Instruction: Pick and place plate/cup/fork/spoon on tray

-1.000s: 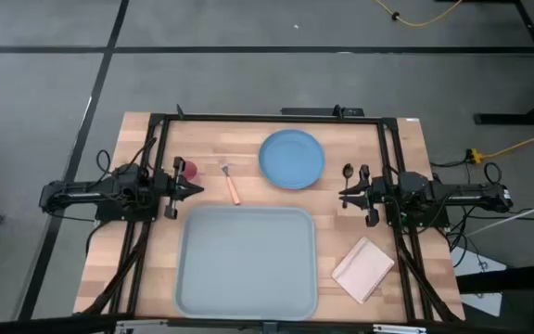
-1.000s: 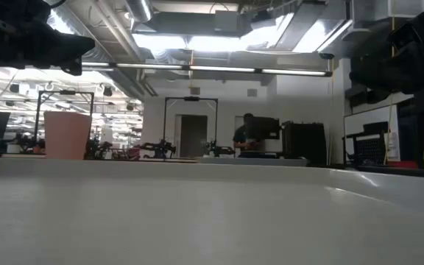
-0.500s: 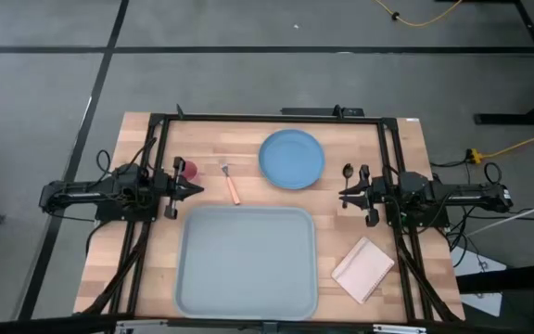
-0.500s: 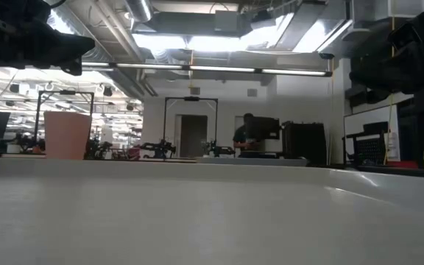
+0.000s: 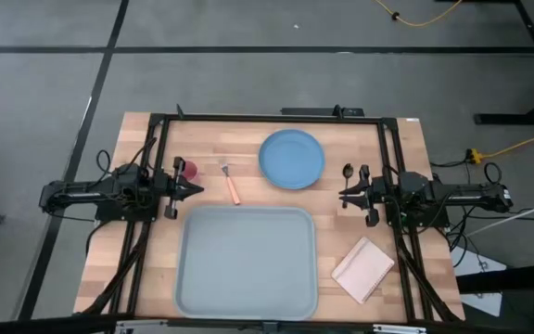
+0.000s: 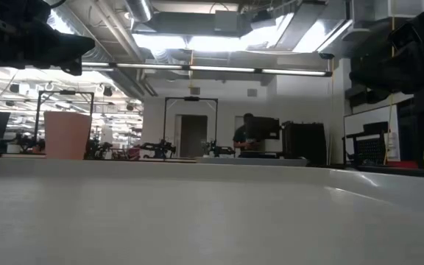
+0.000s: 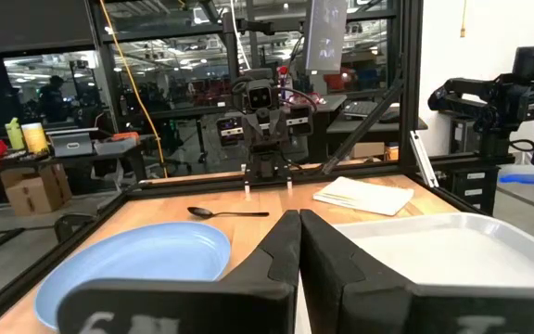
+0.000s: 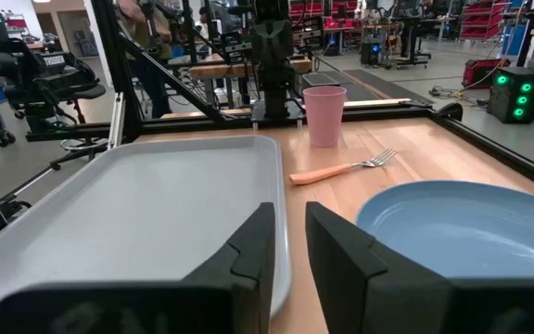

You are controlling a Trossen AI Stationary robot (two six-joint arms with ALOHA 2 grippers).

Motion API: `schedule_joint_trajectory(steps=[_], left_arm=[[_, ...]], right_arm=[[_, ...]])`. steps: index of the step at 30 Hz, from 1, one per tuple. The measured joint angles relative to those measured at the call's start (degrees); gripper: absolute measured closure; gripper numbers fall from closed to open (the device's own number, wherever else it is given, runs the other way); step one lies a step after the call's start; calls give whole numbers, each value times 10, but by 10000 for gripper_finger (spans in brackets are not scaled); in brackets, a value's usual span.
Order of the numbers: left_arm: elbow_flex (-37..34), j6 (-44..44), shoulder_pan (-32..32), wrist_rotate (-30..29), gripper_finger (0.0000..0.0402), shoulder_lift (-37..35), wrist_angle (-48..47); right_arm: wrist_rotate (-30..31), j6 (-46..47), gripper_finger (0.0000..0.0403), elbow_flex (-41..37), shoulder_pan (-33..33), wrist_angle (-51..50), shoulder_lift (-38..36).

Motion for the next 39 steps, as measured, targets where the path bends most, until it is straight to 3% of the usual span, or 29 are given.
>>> schedule_joint_trajectory(steps=[35,39], left_arm=[[0,0,0,0,401,0,0],[0,0,0,0,401,0,0]], right_arm=[[0,0,334,0,0,0,0],[1,-55,334,0,0,0,0]])
